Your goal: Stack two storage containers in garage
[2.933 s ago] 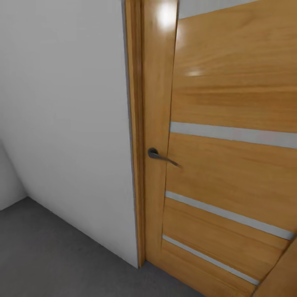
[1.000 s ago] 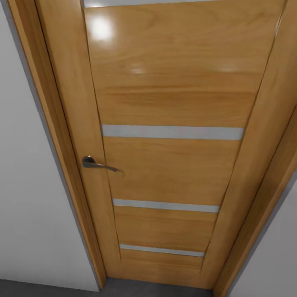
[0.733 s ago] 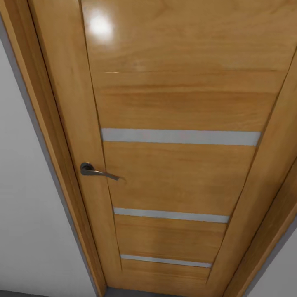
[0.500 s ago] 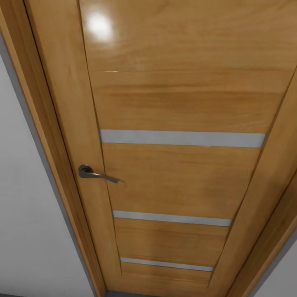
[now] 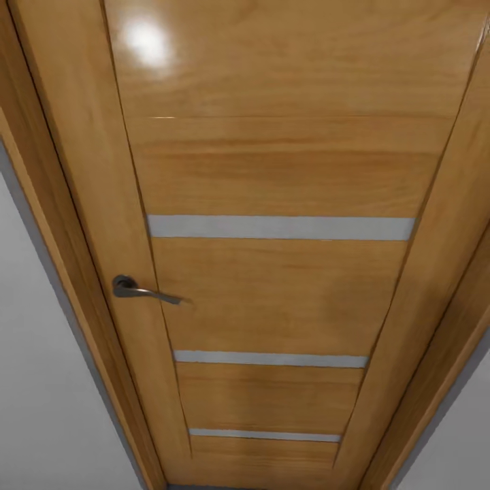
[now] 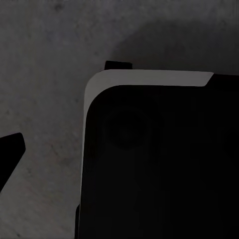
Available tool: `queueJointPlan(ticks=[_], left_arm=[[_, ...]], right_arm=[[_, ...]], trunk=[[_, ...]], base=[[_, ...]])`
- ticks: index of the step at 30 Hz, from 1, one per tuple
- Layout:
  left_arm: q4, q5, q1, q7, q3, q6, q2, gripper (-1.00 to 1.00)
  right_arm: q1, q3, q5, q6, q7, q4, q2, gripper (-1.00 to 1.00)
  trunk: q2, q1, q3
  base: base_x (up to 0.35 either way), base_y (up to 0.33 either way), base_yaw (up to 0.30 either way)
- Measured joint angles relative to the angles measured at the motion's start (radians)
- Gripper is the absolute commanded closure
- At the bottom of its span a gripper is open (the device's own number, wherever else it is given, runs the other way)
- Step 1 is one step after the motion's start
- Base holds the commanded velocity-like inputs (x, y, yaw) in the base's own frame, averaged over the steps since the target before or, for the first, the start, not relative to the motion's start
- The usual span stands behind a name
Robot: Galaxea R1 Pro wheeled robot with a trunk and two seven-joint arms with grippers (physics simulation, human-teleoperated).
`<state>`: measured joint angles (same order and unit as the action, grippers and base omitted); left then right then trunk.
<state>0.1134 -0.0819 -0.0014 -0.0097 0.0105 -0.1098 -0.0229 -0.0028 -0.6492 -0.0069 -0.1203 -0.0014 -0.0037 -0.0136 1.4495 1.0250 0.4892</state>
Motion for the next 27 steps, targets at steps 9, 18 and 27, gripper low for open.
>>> queueJointPlan(ticks=[9, 18, 27], left_arm=[[0.0, 0.0, 0.0, 0.0, 0.0, 0.0, 0.0, -1.0], [0.0, -0.001, 0.0, 0.0, 0.0, 0.0, 0.001, -1.0], [0.0, 0.0, 0.0, 0.0, 0.0, 0.0, 0.001, -1.0]], right_arm=[[0.0, 0.0, 0.0, 0.0, 0.0, 0.0, 0.0, -1.0], [0.0, 0.0, 0.0, 0.0, 0.0, 0.0, 0.0, -1.0], [0.0, 0.0, 0.0, 0.0, 0.0, 0.0, 0.0, -1.0]], trunk=[[0.0, 0.0, 0.0], [0.0, 0.001, 0.0], [0.0, 0.0, 0.0]], base=[[0.0, 0.0, -0.009], [-0.199, -0.05, 0.0], [-0.087, -0.027, 0.0]])
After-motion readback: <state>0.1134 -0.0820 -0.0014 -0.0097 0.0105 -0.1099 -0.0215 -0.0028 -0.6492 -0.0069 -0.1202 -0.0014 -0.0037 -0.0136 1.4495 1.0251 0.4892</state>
